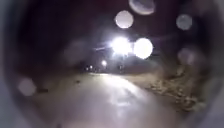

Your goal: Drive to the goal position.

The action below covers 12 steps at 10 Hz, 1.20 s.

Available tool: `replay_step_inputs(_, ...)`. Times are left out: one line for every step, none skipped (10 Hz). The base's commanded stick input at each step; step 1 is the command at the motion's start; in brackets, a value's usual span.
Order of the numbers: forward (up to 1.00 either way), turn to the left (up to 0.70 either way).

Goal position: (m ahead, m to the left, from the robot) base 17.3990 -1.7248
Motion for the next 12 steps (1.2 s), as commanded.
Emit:
replay_step_inputs(1.00, 0.06)
replay_step_inputs(1.00, 0.05)
replay_step_inputs(1.00, 0.04)
replay_step_inputs(1.00, 0.04)
replay_step_inputs(1.00, 0.04)
replay_step_inputs(1.00, 0.04)
replay_step_inputs(1.00, 0.06)
replay_step_inputs(1.00, 0.09)
replay_step_inputs(1.00, 0.12)
replay_step_inputs(1.00, 0.08)
replay_step_inputs(1.00, 0.05)
replay_step_inputs(1.00, 0.03)
